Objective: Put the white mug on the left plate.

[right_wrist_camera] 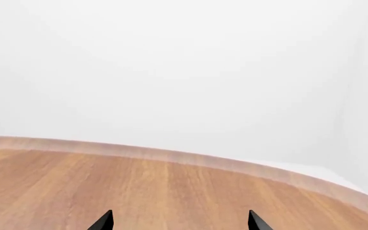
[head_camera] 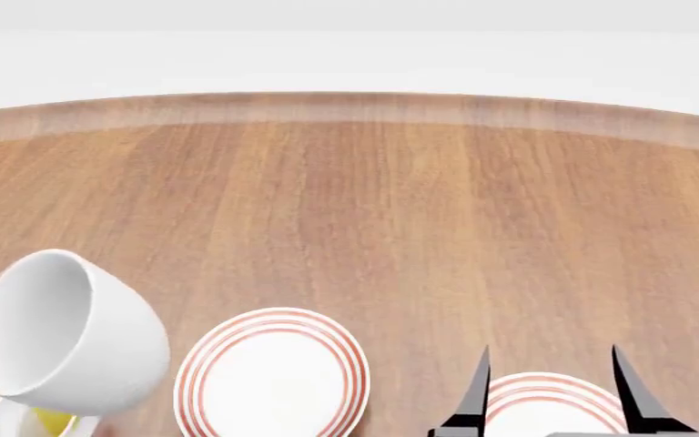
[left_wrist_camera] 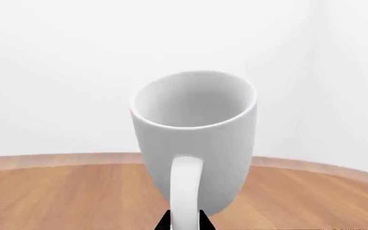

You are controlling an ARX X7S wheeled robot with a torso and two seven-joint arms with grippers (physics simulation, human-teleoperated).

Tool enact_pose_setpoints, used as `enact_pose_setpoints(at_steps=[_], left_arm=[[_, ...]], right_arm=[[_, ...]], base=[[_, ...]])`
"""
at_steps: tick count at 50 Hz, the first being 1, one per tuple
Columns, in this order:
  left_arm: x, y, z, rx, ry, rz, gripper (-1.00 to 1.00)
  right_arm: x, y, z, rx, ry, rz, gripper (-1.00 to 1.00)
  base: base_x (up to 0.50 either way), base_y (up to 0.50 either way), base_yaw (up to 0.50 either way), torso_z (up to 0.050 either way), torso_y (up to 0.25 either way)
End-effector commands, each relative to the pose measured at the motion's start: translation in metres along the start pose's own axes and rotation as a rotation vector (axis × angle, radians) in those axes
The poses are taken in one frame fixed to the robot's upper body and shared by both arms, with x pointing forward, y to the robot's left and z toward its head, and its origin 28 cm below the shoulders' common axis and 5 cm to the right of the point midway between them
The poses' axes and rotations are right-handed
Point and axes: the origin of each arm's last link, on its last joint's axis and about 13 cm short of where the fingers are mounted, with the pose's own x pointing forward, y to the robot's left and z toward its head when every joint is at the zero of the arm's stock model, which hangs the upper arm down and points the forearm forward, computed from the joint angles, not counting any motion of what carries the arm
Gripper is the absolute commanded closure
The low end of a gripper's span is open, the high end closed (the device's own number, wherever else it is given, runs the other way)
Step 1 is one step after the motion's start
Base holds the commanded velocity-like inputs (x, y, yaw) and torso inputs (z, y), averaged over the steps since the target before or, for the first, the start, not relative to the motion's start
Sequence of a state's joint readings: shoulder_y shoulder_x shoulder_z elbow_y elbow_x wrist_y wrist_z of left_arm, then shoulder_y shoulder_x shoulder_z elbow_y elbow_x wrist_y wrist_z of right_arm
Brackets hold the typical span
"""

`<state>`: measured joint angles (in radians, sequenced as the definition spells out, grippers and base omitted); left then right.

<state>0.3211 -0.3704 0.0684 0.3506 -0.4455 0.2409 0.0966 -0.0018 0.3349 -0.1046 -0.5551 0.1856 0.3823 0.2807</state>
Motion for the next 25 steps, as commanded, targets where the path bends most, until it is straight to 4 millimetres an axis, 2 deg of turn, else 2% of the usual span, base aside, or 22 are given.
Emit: enact_pose_setpoints(at_steps=[1,13,25], left_arm=[[0.021,-0.005,-0.002,0.009,0.020,-0.014,1.00],[0.028,-0.002,0.003,0.063,0.041,-0.065,1.00],[0.049,0.014,0.005,0.103,0.064,-0.047,1.00]], right_arm=[[-0.002,-0.001,0.000,0.000,-0.008,-0.003,-1.00],[0.000,0.000,-0.002,0.000,0.004,0.002,-1.00],[0.000,0.000,-0.001,-0.004,0.006,0.003,-1.00]], base=[[0.00,0.00,0.00,0.000,0.000],[0.00,0.00,0.00,0.000,0.000],[0.00,0.00,0.00,0.000,0.001]])
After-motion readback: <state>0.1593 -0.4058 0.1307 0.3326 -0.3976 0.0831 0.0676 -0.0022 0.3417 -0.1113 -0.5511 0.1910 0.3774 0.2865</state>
